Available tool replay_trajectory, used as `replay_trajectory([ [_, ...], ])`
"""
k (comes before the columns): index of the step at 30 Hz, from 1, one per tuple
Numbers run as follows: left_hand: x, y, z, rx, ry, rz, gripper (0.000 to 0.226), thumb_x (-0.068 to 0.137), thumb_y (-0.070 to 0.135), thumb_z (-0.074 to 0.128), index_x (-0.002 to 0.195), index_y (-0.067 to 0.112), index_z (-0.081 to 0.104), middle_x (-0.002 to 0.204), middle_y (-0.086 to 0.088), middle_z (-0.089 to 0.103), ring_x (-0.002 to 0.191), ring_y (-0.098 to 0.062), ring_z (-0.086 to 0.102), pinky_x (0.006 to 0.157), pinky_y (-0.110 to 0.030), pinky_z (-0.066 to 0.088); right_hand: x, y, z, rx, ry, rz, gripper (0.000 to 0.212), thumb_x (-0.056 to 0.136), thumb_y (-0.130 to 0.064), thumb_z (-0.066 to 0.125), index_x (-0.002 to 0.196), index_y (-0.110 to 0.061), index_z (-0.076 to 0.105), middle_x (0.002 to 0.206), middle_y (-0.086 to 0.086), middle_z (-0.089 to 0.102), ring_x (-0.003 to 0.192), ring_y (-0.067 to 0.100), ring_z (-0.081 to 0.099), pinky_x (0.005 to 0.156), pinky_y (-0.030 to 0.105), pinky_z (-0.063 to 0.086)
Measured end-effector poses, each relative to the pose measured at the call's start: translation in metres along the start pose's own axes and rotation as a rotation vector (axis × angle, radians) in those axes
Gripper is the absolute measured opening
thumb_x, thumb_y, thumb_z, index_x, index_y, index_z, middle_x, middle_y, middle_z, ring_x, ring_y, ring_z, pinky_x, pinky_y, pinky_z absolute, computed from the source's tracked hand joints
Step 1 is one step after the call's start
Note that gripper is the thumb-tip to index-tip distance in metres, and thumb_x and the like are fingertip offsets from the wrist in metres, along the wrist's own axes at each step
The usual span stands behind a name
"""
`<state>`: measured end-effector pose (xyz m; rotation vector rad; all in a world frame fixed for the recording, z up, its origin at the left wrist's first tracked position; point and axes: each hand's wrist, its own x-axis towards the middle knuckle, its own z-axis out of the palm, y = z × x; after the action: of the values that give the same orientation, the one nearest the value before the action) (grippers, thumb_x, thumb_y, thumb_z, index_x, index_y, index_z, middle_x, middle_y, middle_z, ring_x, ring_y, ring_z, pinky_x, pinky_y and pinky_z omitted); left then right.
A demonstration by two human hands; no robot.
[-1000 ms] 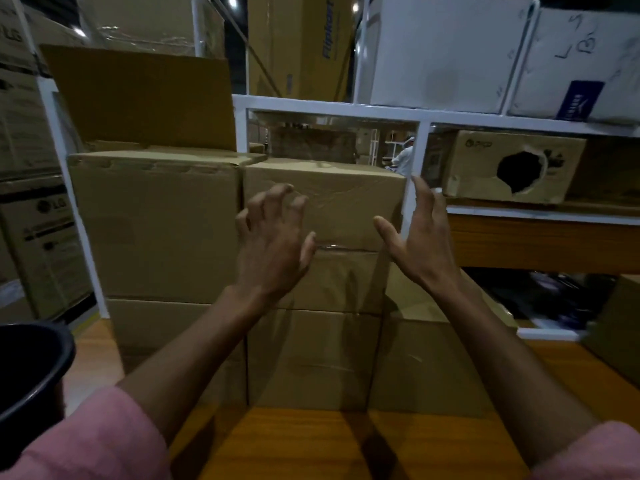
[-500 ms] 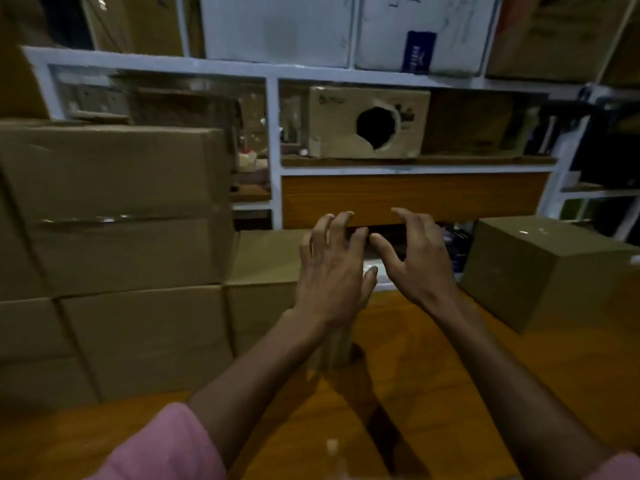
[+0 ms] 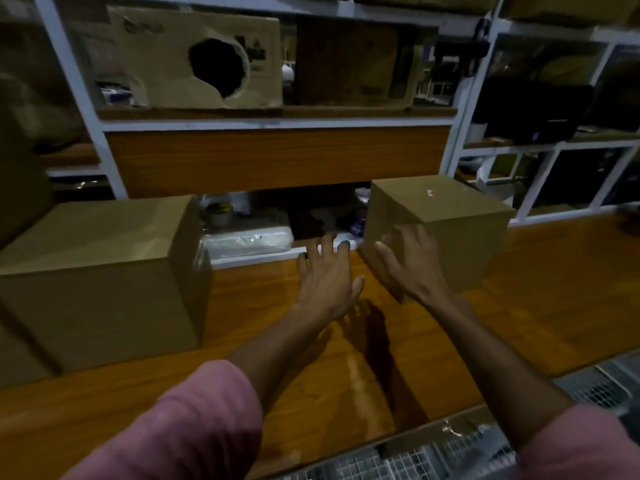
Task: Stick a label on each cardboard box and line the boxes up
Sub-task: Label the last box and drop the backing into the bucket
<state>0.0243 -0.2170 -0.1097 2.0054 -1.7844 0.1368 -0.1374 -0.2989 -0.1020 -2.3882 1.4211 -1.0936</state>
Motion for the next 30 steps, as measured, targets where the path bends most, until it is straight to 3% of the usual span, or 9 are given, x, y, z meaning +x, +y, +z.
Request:
replay_trajectory([
  [3,0.030,0.027,0.022,-0.002,-0.055,-0.008,0.071,0.094,0.051,0.058,0.152,0.021,0.028,0.163,-0.012,0.013,0.149,-0.038,0.011,0.118,-0.058,0.020,0.017,0.035,-0.010,-0.053,0.018,0.002,0.048,0.097,-0.042,0.042,0.131,-0.012,0.058,0.130,0.020,0.054,0.118,0.041,0.046,0.095,0.050,0.041],
  [5,0.051,0.042,0.034,0.004,-0.064,-0.015,0.074,0.094,0.052,0.059,0.153,0.022,0.026,0.164,-0.012,0.011,0.150,-0.038,0.009,0.119,-0.058,0.020,0.032,0.059,-0.016,-0.126,-0.005,0.003,0.045,0.093,-0.026,0.051,0.136,-0.014,0.054,0.136,0.019,0.049,0.125,0.044,0.040,0.099,0.056,0.040],
  [9,0.088,0.072,0.056,0.007,-0.055,0.006,0.078,0.092,0.051,0.062,0.154,0.021,0.024,0.161,-0.012,0.015,0.147,-0.040,0.015,0.115,-0.057,0.025,0.057,0.097,-0.030,-0.234,-0.051,0.015,0.070,0.085,-0.008,0.072,0.147,-0.022,0.043,0.151,0.015,0.033,0.141,0.040,0.022,0.108,0.063,0.034],
  [13,0.118,0.100,0.076,-0.063,-0.061,0.031,0.092,0.087,0.047,0.072,0.155,0.017,0.017,0.162,-0.011,0.012,0.145,-0.043,0.019,0.113,-0.060,0.029,0.083,0.129,-0.035,-0.294,-0.159,0.037,0.089,0.083,-0.009,0.075,0.154,-0.033,0.028,0.163,0.008,0.016,0.150,0.038,0.005,0.117,0.061,0.023],
  [18,0.157,0.122,0.092,-0.118,-0.109,0.031,0.106,0.082,0.043,0.079,0.159,0.026,0.007,0.167,0.001,-0.005,0.148,-0.046,0.016,0.110,-0.065,0.031,0.106,0.157,-0.028,-0.334,-0.229,-0.023,0.072,0.090,-0.024,0.072,0.151,-0.035,0.035,0.168,0.007,0.013,0.154,0.037,-0.001,0.121,0.061,0.008],
  [21,0.173,0.123,0.096,-0.099,-0.128,0.048,0.102,0.085,0.038,0.078,0.159,0.027,0.009,0.168,0.002,0.000,0.148,-0.047,0.019,0.110,-0.066,0.032,0.115,0.165,-0.022,-0.390,-0.220,-0.044,0.074,0.090,-0.031,0.071,0.151,-0.042,0.031,0.168,0.007,0.012,0.154,0.038,-0.002,0.117,0.068,-0.001],
  [25,0.188,0.113,0.101,-0.131,-0.175,0.051,0.090,0.085,0.035,0.077,0.156,0.022,0.023,0.167,-0.003,0.011,0.145,-0.047,0.027,0.109,-0.063,0.038,0.122,0.168,-0.020,-0.350,-0.218,-0.080,0.069,0.089,-0.041,0.072,0.148,-0.043,0.037,0.162,0.001,0.032,0.152,0.033,0.018,0.116,0.071,0.006],
  [30,0.172,0.095,0.100,-0.229,-0.071,0.014,0.084,0.087,0.022,0.077,0.155,0.011,0.029,0.165,-0.008,0.020,0.146,-0.034,0.031,0.116,-0.048,0.034,0.114,0.155,-0.007,-0.344,-0.079,-0.177,0.054,0.090,-0.059,0.063,0.139,-0.038,0.053,0.144,-0.003,0.054,0.128,0.032,0.045,0.105,0.051,0.031],
])
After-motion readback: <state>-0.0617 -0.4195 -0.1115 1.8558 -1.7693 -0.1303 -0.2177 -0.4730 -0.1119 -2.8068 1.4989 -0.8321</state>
